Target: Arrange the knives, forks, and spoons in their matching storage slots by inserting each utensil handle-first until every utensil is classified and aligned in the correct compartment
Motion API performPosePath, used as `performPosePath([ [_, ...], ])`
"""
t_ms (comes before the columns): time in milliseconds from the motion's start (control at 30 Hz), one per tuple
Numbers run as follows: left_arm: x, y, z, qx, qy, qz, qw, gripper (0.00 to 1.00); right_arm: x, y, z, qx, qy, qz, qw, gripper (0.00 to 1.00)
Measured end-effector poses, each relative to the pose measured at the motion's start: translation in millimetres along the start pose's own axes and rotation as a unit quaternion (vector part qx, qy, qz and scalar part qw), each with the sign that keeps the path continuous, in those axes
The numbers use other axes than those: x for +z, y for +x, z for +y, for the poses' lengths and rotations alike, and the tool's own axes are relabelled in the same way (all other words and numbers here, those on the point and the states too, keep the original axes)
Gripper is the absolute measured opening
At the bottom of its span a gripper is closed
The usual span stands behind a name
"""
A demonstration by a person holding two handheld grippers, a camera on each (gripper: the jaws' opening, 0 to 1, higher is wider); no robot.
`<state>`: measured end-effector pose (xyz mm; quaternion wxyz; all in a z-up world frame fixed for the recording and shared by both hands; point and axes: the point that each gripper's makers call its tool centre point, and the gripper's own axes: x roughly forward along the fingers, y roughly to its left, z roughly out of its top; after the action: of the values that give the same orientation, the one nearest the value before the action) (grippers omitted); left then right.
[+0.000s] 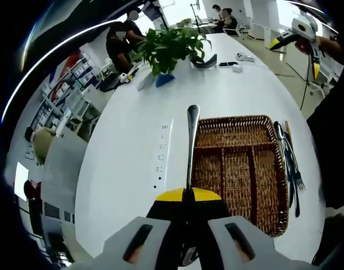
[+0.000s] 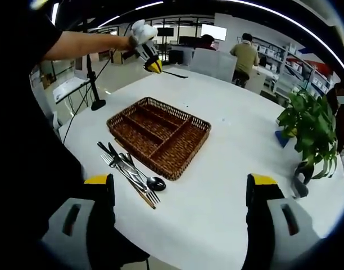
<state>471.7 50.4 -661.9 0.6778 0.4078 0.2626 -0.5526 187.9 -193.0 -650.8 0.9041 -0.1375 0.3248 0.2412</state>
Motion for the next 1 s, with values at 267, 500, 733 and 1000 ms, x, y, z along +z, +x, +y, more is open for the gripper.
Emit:
performPosePath([
  [267,-3.4,9.6,1.6,0.014,0.001,-0.006,0.9999,0.00,10.6,-0.2,0.2,-0.002,0.016,-0.027,0.9995,1.00],
  [500,-13.5,22.6,3.9,0.022,-0.001,0.001,0.9997,0.00,28.1,-2.4,7.7,0.018,0.042,-0.070,0.9965,1.00],
  [733,-25.2,37.6,1.9,0.030,-0.010,0.004,0.9995,0.00,56.7,-12.9,1.1,0.009,0.064,-0.126,0.9899,1.00],
  [1000,-32.7,50.2,-8.5,0.027,-0.008,0.011,0.9996,0.00,55.8,-15.2,-0.5,0.000,0.064,-0.120,0.9906,1.00],
])
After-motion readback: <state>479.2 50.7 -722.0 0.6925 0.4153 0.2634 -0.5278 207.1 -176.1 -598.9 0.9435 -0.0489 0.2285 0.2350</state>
